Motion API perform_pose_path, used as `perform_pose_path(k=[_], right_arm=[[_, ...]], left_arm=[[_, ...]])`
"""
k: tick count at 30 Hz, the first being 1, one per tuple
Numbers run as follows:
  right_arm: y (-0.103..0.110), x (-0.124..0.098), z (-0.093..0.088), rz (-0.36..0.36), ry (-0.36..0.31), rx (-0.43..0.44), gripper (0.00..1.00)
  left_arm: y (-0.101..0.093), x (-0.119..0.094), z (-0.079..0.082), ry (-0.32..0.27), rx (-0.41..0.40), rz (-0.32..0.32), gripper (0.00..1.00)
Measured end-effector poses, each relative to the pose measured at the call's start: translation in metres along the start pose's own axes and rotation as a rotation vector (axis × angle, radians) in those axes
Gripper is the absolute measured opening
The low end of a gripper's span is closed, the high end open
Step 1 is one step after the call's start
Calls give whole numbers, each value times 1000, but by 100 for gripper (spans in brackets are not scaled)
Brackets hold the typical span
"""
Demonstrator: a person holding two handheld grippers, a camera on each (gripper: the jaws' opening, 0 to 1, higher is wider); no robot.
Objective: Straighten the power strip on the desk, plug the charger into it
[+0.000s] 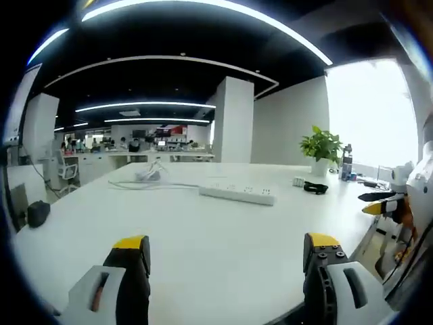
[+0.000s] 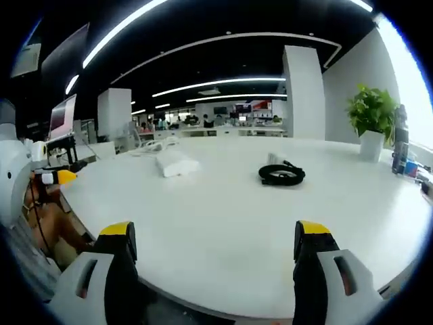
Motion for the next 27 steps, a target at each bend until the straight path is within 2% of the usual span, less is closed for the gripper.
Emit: perform_pose_path(k=[27], right_arm=[[4, 0, -1, 3, -5, 17, 94]], left_arm=[[1, -1, -4, 8, -11, 2, 95]])
Point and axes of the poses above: the point that each gripper's makers call its tool centre point, and the gripper's own axes: x roughly forward along the fingers, y roughly to its left, z roughly out of its top, the point moved 9 cm from there along -x, roughly backward along the fingers, and after that the axes turned 2 degrees about -x, right-handed, at the moved point
